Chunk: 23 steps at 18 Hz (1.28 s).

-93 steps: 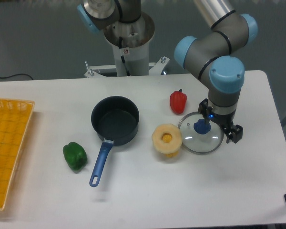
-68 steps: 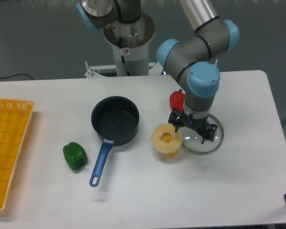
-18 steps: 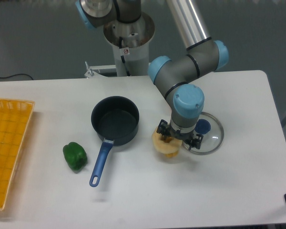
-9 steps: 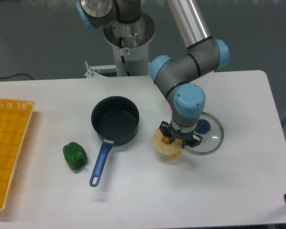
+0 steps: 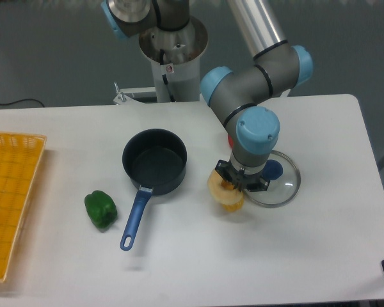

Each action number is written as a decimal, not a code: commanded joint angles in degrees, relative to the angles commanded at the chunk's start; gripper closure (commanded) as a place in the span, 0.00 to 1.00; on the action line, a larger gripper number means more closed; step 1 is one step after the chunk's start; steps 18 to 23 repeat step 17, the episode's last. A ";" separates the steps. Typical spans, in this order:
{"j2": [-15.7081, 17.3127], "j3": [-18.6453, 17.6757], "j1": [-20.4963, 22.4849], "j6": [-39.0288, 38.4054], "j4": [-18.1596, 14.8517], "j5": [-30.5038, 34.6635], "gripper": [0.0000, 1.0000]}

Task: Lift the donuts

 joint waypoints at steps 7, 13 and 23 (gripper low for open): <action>2.91 0.00 -2.45 0.35 -2.73 -2.38 0.82; 3.79 0.62 -4.13 1.49 -2.73 -3.08 0.82; 4.05 0.44 -4.13 2.81 -2.64 -3.08 0.82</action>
